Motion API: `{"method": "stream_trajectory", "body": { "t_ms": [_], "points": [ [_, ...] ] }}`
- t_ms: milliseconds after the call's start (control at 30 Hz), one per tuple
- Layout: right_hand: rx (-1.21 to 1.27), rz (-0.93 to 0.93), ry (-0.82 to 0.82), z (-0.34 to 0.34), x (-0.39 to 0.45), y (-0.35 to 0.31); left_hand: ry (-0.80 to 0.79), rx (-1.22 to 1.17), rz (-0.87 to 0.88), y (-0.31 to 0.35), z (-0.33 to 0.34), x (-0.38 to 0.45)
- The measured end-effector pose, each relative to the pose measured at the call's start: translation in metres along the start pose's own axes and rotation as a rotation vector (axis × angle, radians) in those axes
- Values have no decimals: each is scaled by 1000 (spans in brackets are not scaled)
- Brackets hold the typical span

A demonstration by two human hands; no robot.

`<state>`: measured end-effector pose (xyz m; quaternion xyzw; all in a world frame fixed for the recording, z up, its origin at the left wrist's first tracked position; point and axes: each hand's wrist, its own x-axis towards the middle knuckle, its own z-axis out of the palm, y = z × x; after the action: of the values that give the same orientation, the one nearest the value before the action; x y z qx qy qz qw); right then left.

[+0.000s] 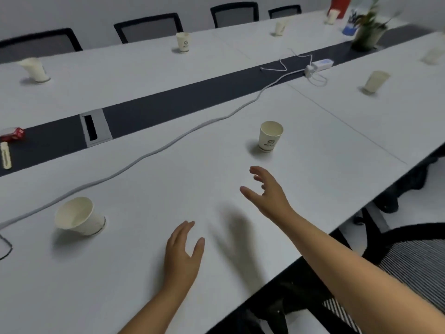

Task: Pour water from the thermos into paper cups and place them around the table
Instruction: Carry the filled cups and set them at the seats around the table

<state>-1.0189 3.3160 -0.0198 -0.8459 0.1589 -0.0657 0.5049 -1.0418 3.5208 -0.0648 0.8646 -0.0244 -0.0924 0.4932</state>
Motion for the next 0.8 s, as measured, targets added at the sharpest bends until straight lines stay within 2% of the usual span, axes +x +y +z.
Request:
{"method": "stream_trajectory", "body": {
  "t_ms": [100,200,333,400,533,600,800],
  "points": [
    [45,-13,36,-6,-61,-38,-205,-123,26,9,-23,-40],
    [191,-2,101,-15,-142,-56,-357,-244,46,14,-44,-85],
    [363,125,232,-11,-268,-38,-495,-345,65,13,-57,-137],
    [431,246,366,-6,-326,-16,-590,-321,143,15,-52,-158],
    [552,433,670,4,-424,29,-831,-172,399,28,-16,-190],
    [585,478,811,4,-466,45,-951,-101,464,33,12,-210],
    [610,618,1150,-1,-580,88,-1216,16,362,22,106,-299]
  ]
}}
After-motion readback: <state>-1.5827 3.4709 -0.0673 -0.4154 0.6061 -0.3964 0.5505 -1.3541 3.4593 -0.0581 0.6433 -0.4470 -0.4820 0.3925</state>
